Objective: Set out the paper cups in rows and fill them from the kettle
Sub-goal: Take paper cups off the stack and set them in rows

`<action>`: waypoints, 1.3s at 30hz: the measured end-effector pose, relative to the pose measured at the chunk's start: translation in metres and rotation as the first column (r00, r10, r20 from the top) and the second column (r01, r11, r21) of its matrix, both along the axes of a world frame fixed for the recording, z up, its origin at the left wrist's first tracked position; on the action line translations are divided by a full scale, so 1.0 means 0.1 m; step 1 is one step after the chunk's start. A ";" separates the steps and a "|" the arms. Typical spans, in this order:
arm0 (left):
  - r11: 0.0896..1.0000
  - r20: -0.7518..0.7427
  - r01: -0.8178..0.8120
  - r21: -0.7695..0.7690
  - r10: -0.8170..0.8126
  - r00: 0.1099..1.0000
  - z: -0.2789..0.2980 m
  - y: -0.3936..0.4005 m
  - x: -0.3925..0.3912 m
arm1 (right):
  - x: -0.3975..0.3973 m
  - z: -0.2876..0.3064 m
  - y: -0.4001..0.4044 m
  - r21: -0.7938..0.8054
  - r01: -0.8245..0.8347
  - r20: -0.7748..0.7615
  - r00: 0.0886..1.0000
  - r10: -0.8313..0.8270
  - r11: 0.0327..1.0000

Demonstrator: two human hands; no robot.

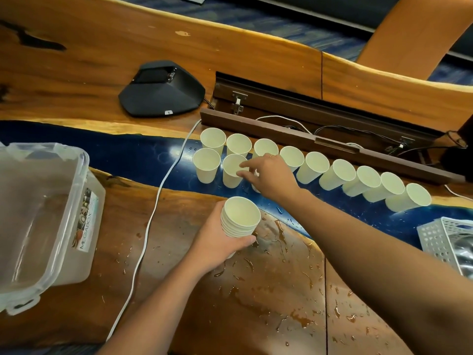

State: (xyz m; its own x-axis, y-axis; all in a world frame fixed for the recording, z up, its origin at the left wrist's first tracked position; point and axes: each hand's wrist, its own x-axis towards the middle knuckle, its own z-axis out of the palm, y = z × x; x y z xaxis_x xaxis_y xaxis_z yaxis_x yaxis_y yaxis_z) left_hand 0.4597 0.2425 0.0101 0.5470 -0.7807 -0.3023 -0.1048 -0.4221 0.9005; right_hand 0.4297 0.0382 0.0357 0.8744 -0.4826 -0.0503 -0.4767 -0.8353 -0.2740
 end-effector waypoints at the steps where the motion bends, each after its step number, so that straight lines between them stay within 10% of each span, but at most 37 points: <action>1: 1.000 -0.001 0.000 -0.004 0.000 1.000 0.01 -0.01 0.00 | -0.05 0.07 0.04 0.080 0.015 0.043 0.999 -0.018 0.997; 7: 0.998 -0.025 -0.007 -0.055 0.006 1.000 0.03 -0.04 -0.02 | -0.68 0.57 0.35 0.450 -0.049 0.159 0.987 -0.026 0.891; 21: 0.994 0.026 0.084 -0.071 -0.083 0.996 0.22 -0.19 -0.40 | -1.36 0.91 0.53 0.083 -0.310 -0.144 0.937 0.320 0.947; 39: 0.960 0.141 0.271 -0.071 -0.259 0.955 0.29 -0.57 -0.66 | -1.79 1.07 0.32 -0.066 -0.220 -0.093 0.972 0.214 0.973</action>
State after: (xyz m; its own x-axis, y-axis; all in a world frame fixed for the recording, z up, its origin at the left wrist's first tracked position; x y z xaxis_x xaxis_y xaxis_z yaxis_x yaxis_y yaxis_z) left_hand 0.3940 0.1858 0.0391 0.3462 -0.9233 -0.1662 -0.3198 -0.2827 0.9043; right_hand 0.2506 0.0702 0.1428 0.9527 -0.2871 -0.1000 -0.3008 -0.9379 -0.1730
